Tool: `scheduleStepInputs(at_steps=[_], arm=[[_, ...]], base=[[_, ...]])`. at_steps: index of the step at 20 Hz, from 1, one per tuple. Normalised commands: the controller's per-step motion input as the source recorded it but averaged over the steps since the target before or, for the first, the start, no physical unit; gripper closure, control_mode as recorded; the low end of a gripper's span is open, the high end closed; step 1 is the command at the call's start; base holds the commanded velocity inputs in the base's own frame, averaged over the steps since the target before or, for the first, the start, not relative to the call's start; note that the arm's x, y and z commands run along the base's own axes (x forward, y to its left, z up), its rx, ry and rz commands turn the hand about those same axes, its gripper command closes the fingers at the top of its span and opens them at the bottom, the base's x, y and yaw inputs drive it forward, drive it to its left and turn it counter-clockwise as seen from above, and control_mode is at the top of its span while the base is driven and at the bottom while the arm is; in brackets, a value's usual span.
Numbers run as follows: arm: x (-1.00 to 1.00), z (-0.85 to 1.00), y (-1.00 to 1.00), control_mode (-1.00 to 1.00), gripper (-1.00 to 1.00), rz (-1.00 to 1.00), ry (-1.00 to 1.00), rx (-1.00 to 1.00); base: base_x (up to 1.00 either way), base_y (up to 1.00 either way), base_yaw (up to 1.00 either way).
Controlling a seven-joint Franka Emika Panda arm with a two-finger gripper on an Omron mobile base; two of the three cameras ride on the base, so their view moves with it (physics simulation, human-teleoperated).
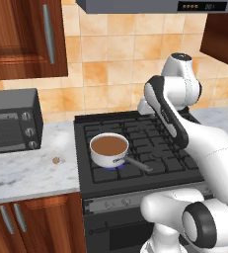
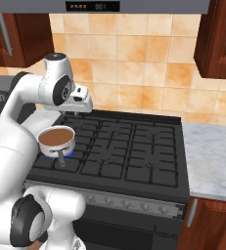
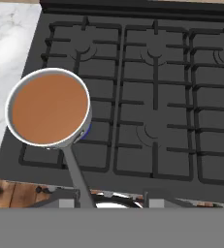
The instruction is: Pick up the sugar cube(s) and place them in the saucepan with hot chocolate.
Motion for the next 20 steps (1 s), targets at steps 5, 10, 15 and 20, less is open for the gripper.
scheduleStepInputs(at_steps=[5,10,15,20], arm=[[-0.07,0.0,0.02,-1.0,-1.0,0.01,0.0,0.0],[-0.16,0.0,0.36,-1.0,-1.0,0.08,-0.01,0.0],[-0.12,0.0,0.59,-1.0,-1.0,0.14,-0.02,-0.01],[-0.07,0.0,0.7,-1.0,-1.0,0.14,-0.02,-0.03]], base=[[0.0,0.0,0.0],[0.0,0.0,0.0],[0.0,0.0,0.0],[0.0,0.0,0.0]])
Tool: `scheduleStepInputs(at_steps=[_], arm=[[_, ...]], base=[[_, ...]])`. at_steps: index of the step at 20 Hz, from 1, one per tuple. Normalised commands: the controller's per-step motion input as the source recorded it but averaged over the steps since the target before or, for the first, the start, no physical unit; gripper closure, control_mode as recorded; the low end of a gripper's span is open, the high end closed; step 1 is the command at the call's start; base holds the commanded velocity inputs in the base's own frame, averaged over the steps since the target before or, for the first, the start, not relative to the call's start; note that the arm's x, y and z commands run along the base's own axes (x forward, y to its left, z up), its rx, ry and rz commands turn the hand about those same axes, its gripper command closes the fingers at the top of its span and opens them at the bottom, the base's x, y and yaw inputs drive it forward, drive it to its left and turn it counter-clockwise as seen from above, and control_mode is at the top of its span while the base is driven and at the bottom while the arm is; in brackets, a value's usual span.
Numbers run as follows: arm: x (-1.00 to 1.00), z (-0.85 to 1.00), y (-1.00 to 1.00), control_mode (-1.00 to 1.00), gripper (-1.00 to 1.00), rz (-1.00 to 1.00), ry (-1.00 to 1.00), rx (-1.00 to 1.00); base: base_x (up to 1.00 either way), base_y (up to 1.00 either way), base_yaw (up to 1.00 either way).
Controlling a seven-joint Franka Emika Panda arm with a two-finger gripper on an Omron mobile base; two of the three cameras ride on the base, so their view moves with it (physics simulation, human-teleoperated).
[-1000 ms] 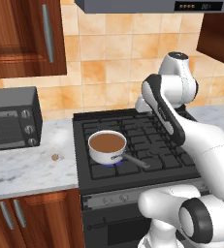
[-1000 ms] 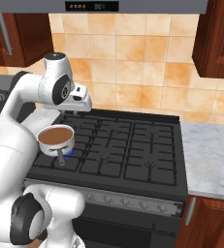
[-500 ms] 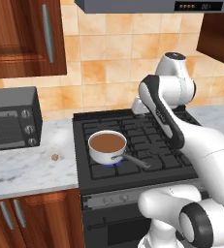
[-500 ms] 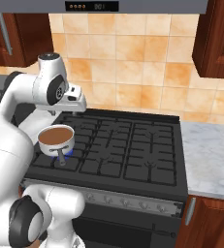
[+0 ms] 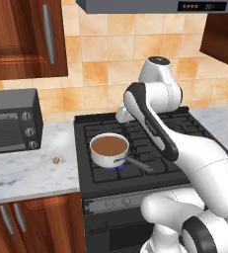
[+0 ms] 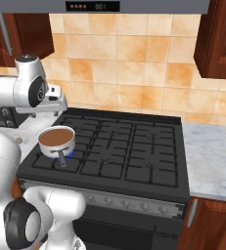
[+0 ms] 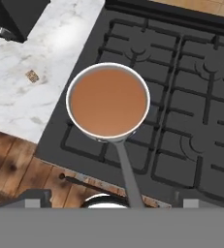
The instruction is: Pick up the sugar cube(s) and place them in the saucepan with hot chocolate.
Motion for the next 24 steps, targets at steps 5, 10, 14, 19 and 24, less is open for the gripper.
scheduleStepInputs(at_steps=[5,10,14,19,24], arm=[[-0.02,0.0,0.76,-1.0,-1.0,0.13,0.0,-0.02],[-0.07,-0.03,0.72,-1.0,-1.0,0.13,0.0,-0.01],[-0.04,-0.19,0.73,-1.0,-1.0,0.12,0.0,-0.06],[-0.02,-0.2,0.84,-1.0,-1.0,0.1,0.0,-0.1],[0.0,-0.22,0.74,-1.0,-1.0,0.03,0.01,-0.1]], base=[[0.0,0.0,0.0],[0.0,0.0,0.0],[0.0,0.0,0.0],[0.0,0.0,0.0],[0.0,0.0,0.0]])
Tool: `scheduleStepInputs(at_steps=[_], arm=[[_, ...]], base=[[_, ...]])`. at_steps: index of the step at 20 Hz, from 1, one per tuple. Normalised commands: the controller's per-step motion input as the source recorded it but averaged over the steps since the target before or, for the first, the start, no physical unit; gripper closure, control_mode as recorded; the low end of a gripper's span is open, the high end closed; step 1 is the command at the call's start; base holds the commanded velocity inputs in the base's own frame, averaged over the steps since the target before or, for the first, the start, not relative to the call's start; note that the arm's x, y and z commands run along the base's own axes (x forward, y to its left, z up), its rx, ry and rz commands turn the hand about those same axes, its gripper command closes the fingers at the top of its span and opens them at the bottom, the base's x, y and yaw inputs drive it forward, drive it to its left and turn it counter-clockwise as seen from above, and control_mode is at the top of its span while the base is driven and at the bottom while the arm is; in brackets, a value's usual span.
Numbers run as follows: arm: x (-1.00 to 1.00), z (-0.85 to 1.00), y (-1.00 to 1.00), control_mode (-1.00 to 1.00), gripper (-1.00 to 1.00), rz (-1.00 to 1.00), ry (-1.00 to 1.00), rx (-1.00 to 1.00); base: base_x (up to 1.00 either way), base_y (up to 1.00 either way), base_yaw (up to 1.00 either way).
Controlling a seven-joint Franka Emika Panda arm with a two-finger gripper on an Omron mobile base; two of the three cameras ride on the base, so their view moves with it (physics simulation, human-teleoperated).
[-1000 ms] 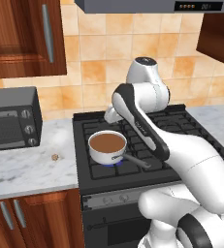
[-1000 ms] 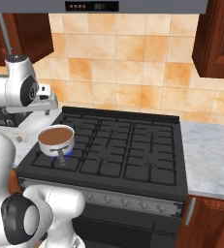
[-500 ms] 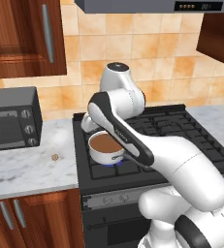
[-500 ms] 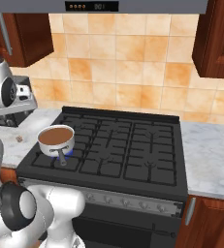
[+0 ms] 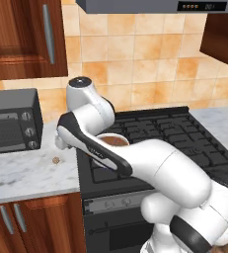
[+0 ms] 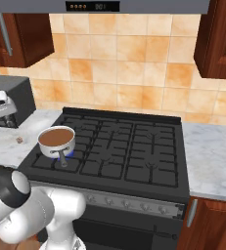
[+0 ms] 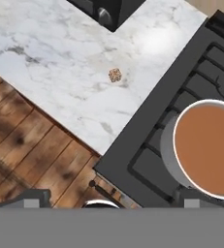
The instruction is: Pick up the sugar cube(s) and place them in the saucepan with hot chocolate.
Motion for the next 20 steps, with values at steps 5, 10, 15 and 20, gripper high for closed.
scheduleStepInputs(at_steps=[5,10,15,20], arm=[[0.12,-0.46,0.46,-1.0,-1.0,0.0,0.08,-0.07],[0.18,-0.55,0.24,-1.0,-1.0,0.0,0.08,-0.03],[0.19,-0.34,0.01,-1.0,-1.0,0.0,0.02,0.0],[0.34,-0.41,0.0,-1.0,-1.0,0.0,0.0,-0.02]], base=[[0.0,0.0,0.0],[0.0,0.0,0.0],[0.0,0.0,0.0],[0.0,0.0,0.0]])
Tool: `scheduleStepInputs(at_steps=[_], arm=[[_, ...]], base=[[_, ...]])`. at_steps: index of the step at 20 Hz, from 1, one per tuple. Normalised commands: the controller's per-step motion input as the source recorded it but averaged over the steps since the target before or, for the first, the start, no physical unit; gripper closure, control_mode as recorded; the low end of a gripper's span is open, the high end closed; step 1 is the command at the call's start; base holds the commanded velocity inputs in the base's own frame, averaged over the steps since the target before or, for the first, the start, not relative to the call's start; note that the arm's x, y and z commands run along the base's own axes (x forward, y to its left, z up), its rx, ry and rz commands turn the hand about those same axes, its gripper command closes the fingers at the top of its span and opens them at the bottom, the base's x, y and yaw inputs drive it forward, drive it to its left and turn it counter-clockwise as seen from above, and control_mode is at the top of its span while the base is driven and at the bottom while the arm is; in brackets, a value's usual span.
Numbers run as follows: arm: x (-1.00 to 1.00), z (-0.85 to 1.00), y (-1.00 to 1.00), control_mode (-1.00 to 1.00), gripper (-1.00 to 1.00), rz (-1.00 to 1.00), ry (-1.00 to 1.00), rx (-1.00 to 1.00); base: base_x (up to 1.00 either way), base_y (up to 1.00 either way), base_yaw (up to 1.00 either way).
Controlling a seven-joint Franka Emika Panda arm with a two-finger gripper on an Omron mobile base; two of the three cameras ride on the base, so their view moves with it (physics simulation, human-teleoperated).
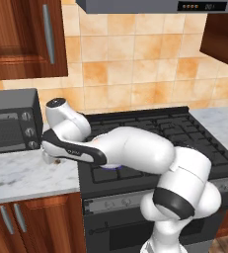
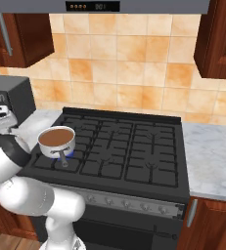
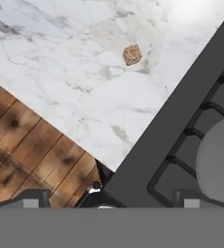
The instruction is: Pick up the sugar cube(s) and place them in the saucepan with hot chocolate.
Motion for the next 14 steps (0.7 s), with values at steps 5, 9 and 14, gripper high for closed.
scheduleStepInputs(at_steps=[5,9,14], arm=[[0.46,-0.38,0.0,-1.0,-1.0,0.0,0.02,-0.01],[0.46,-0.21,0.03,-1.0,-1.0,0.0,0.04,0.0],[0.22,-0.15,0.01,-1.0,-1.0,0.0,0.0,0.0]], base=[[0.0,0.0,0.0],[0.0,0.0,0.0],[0.0,0.0,0.0]])
